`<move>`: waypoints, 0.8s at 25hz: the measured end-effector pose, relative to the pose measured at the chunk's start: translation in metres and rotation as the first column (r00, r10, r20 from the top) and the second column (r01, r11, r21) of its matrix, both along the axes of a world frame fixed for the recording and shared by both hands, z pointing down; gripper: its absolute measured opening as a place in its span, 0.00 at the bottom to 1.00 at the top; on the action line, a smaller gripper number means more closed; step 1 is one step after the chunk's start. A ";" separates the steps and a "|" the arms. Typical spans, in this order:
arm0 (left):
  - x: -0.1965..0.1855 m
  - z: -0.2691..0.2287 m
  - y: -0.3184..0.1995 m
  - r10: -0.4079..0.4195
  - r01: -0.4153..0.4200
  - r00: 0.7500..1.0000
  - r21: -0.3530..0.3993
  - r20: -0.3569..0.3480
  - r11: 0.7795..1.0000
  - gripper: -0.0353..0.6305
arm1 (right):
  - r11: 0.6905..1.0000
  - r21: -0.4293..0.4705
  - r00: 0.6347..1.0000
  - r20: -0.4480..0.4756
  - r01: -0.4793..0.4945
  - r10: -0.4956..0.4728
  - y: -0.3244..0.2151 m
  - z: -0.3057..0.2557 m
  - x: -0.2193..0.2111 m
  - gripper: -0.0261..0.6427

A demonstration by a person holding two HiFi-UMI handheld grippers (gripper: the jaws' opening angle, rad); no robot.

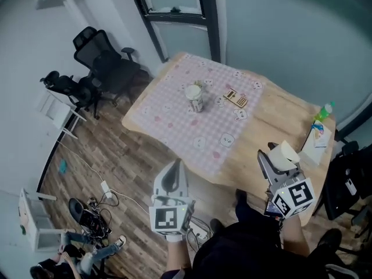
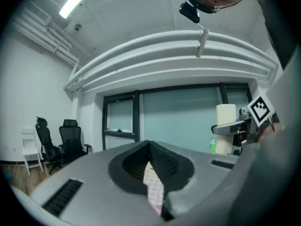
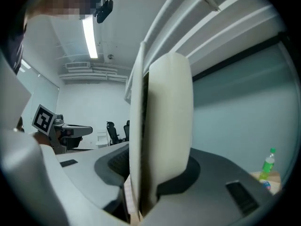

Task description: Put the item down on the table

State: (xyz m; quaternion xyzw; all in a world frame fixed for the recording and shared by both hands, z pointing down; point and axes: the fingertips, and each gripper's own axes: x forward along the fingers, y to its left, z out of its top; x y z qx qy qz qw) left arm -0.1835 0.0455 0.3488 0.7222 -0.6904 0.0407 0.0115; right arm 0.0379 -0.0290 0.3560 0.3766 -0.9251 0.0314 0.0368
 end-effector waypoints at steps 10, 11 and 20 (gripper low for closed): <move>0.053 -0.005 -0.111 0.070 -0.064 0.990 -0.051 0.125 0.997 0.05 | 0.991 -0.097 0.992 0.086 -0.088 0.097 -0.089 0.042 0.061 0.27; 0.057 -0.005 -0.121 0.065 -0.058 0.989 -0.056 0.131 0.997 0.05 | 0.991 -0.099 0.991 0.091 -0.087 0.096 -0.097 0.043 0.064 0.27; 0.075 0.001 -0.178 0.027 -0.015 0.985 -0.072 0.173 0.997 0.05 | 0.987 -0.116 0.988 0.100 -0.107 0.119 -0.161 0.060 0.092 0.27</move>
